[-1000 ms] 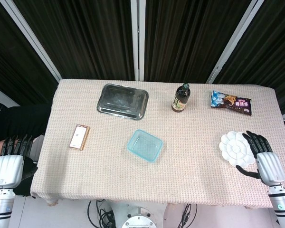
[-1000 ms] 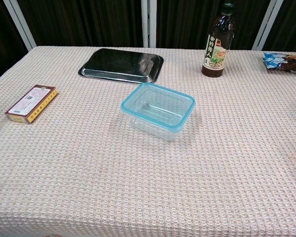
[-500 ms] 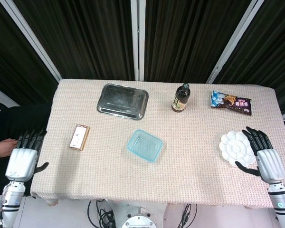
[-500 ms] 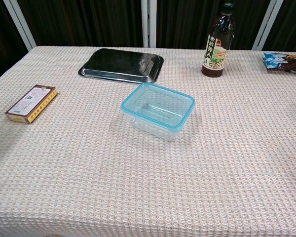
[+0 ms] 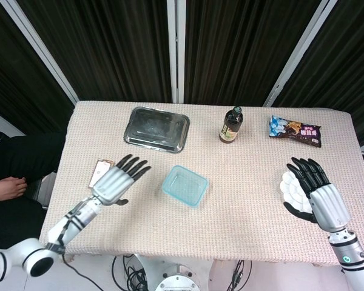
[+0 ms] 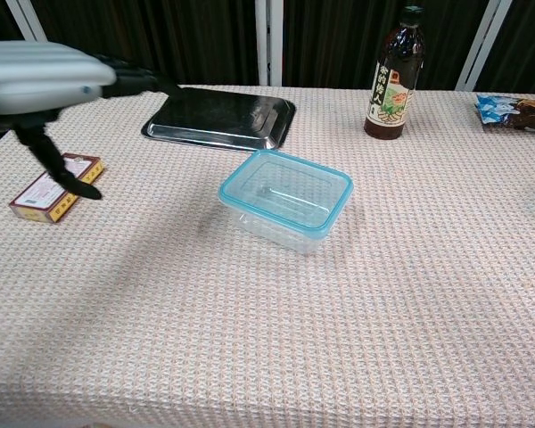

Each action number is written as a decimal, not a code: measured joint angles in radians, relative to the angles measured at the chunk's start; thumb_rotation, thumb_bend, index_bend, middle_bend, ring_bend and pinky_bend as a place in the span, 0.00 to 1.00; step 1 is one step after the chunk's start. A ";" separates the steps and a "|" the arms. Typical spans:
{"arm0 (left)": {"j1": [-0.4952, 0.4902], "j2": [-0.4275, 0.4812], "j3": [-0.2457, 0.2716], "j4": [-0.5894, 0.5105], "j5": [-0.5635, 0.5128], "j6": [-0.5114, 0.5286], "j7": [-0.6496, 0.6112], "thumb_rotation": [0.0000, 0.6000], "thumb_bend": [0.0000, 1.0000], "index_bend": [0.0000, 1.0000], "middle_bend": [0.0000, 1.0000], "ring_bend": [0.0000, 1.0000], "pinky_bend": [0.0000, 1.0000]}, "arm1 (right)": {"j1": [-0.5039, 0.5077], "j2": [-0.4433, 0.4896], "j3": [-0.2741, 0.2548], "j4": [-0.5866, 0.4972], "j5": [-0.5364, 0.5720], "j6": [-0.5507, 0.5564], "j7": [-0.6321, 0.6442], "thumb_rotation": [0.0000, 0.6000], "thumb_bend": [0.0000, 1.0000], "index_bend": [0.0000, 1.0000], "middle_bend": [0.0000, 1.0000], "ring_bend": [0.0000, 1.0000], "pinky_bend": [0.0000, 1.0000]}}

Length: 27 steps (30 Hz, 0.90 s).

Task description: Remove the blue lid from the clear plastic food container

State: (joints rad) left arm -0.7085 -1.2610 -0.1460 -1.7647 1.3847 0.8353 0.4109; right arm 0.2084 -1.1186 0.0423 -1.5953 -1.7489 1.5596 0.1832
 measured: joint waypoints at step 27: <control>-0.566 -0.260 0.037 0.223 -0.783 -0.232 0.266 1.00 0.00 0.00 0.00 0.00 0.00 | -0.001 -0.053 -0.024 0.083 -0.008 0.008 0.062 1.00 0.13 0.00 0.02 0.00 0.00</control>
State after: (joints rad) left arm -1.2745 -1.5205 -0.1087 -1.5421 0.6018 0.6038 0.6764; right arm 0.2072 -1.1714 0.0179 -1.5125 -1.7567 1.5677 0.2449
